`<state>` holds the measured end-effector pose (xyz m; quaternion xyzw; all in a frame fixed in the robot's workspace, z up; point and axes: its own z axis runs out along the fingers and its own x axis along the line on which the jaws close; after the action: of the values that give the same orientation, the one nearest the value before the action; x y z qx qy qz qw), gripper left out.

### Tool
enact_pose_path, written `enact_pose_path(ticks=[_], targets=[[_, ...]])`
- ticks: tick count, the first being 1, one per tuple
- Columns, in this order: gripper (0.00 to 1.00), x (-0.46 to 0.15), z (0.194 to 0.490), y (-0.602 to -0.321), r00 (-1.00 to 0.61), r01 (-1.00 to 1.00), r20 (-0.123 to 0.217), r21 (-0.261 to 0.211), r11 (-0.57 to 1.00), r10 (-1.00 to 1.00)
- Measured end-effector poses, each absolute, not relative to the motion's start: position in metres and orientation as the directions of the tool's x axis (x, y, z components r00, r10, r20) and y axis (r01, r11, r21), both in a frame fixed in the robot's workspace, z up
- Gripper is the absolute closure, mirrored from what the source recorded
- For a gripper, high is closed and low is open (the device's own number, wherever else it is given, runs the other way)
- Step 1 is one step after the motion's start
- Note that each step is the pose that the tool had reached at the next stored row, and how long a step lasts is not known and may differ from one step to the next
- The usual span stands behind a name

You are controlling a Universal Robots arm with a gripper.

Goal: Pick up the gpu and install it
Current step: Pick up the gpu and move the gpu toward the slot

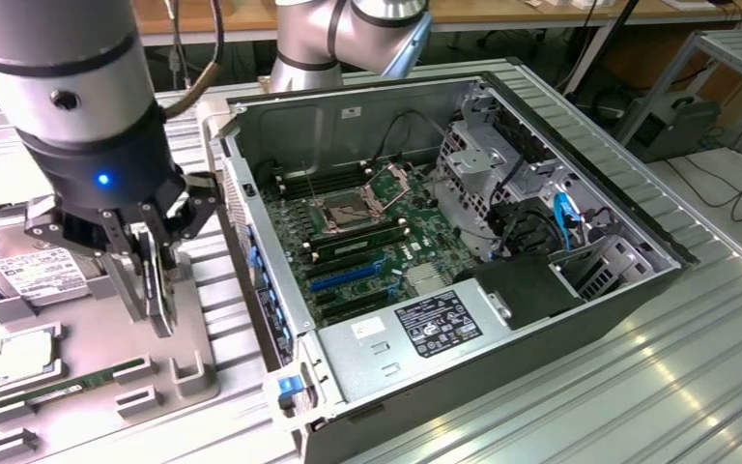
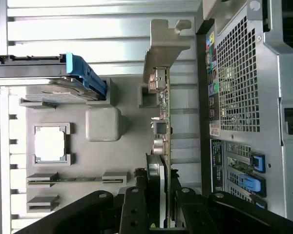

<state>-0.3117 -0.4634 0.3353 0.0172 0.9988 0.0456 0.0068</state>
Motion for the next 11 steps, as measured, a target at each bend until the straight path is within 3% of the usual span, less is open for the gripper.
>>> enact_pose_path(ticks=[11], targets=[[0.72,-0.312,0.395,-0.463,-0.999,0.034,-0.012,0.091,0.995,0.035]])
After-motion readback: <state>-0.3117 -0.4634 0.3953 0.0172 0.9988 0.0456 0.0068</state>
